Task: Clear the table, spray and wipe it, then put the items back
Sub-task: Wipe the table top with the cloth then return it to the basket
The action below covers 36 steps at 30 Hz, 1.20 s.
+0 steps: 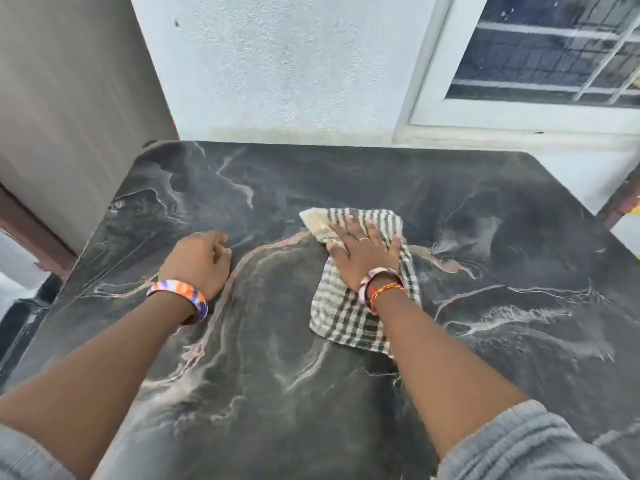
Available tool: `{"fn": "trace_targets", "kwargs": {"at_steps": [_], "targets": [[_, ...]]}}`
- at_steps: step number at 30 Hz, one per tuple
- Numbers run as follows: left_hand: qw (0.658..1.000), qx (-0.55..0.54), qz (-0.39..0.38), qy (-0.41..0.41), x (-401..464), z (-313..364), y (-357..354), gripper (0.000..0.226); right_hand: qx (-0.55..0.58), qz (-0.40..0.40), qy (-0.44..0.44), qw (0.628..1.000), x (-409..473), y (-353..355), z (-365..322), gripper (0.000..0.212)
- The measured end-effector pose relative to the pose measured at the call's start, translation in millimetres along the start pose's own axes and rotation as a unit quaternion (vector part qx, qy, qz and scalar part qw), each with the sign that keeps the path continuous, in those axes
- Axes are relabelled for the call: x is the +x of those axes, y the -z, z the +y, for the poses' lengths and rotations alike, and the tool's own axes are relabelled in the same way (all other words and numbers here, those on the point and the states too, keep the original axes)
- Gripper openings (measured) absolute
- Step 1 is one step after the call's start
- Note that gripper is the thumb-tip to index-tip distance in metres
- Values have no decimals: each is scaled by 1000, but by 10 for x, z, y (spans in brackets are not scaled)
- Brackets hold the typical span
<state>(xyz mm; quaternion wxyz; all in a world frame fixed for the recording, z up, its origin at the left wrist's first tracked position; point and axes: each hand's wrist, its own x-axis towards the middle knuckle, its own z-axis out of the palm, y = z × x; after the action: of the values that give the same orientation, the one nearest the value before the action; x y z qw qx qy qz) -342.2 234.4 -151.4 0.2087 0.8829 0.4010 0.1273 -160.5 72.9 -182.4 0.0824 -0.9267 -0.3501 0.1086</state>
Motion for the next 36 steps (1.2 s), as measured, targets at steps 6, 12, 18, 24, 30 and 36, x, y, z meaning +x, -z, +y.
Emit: {"fn": "trace_targets", "kwargs": {"at_steps": [6,12,18,24,30,36], "targets": [[1000,-12,0,13,339,120,-128,31,27,26,-281,959,283,261,863,53],[997,-25,27,63,476,-116,-75,30,-19,2,-97,995,378,22,-196,54],[995,20,63,80,609,-196,-28,31,-43,-39,221,974,795,-192,-1344,52],[994,58,64,67,794,135,-194,32,-34,-50,249,967,1603,-34,-1195,50],[997,54,39,31,1010,849,-524,32,-31,-26,149,988,2245,285,-115,51],[999,20,24,-34,1274,1822,-1031,32,-31,-8,73,997,2454,678,1370,51]]}}
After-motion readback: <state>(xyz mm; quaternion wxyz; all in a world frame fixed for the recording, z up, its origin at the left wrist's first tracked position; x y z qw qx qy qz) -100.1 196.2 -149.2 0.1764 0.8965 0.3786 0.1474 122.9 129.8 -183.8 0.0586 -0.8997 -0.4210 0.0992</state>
